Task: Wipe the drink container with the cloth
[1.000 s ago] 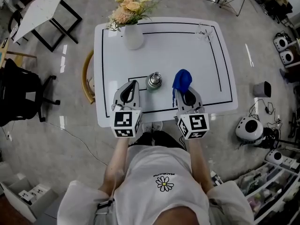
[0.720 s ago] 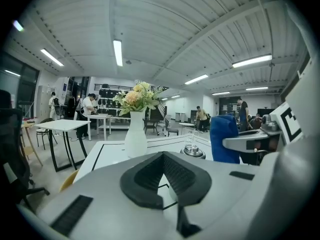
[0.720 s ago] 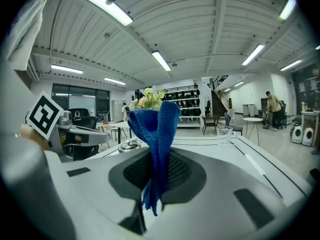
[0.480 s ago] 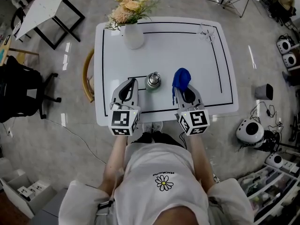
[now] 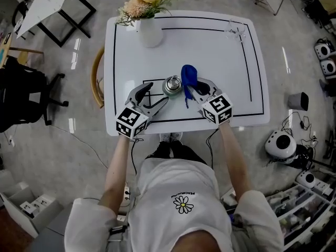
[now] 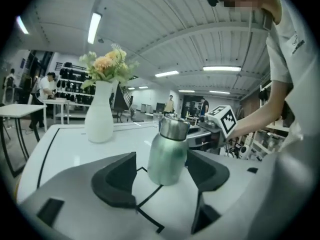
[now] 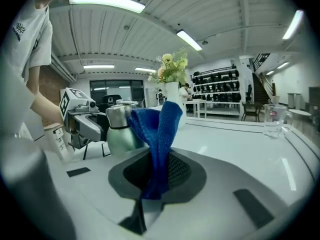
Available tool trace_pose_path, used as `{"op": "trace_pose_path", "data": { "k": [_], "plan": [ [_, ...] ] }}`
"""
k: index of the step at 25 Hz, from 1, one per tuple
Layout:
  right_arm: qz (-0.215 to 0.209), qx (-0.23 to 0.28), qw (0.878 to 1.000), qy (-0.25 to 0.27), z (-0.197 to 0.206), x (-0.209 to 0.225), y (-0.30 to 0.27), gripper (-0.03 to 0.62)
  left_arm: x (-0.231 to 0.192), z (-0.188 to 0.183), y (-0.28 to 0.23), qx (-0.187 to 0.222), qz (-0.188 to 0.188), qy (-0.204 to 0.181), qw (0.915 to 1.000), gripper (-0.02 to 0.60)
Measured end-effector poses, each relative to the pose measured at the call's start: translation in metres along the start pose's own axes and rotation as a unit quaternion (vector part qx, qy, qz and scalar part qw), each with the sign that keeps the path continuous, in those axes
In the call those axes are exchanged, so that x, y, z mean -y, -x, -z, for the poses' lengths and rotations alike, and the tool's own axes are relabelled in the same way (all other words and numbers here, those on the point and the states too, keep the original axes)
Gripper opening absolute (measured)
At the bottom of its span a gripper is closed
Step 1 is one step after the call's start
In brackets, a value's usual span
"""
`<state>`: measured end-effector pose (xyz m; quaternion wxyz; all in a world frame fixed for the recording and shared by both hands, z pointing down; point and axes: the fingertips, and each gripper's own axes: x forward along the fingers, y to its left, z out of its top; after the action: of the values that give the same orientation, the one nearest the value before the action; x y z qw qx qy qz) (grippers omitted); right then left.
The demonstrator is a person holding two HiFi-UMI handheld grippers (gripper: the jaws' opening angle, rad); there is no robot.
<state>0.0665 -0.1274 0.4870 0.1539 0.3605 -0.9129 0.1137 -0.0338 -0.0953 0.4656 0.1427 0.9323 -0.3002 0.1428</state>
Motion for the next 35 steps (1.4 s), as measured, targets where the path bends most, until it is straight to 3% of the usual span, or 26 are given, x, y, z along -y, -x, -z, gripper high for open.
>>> {"op": "trace_pose_path", "data": {
  "k": [6, 10, 21, 25, 35],
  "plan": [
    [-0.056, -0.031, 0.998, 0.023, 0.009, -0.005, -0.015, 0.043, 0.007, 0.026, -0.016, -0.044, 0.029, -0.004, 0.9986, 0.322],
    [-0.08, -0.036, 0.996, 0.026, 0.011, -0.014, -0.015, 0.043, 0.007, 0.028, -0.02, -0.045, 0.031, -0.003, 0.9985, 0.253],
    [-0.082, -0.029, 0.996, 0.005, 0.014, -0.022, -0.003, 0.043, 0.011, 0.031, -0.024, -0.056, 0.041, -0.006, 0.9976, 0.242],
    [-0.074, -0.028, 0.997, 0.003, 0.016, -0.03, 0.005, 0.043, 0.018, 0.03, -0.025, -0.054, 0.067, 0.008, 0.9963, 0.344],
    [-0.086, -0.036, 0.996, 0.013, 0.025, -0.068, 0.021, 0.043, 0.017, 0.028, -0.033, -0.069, 0.087, -0.025, 0.9935, 0.399]
  ]
}}
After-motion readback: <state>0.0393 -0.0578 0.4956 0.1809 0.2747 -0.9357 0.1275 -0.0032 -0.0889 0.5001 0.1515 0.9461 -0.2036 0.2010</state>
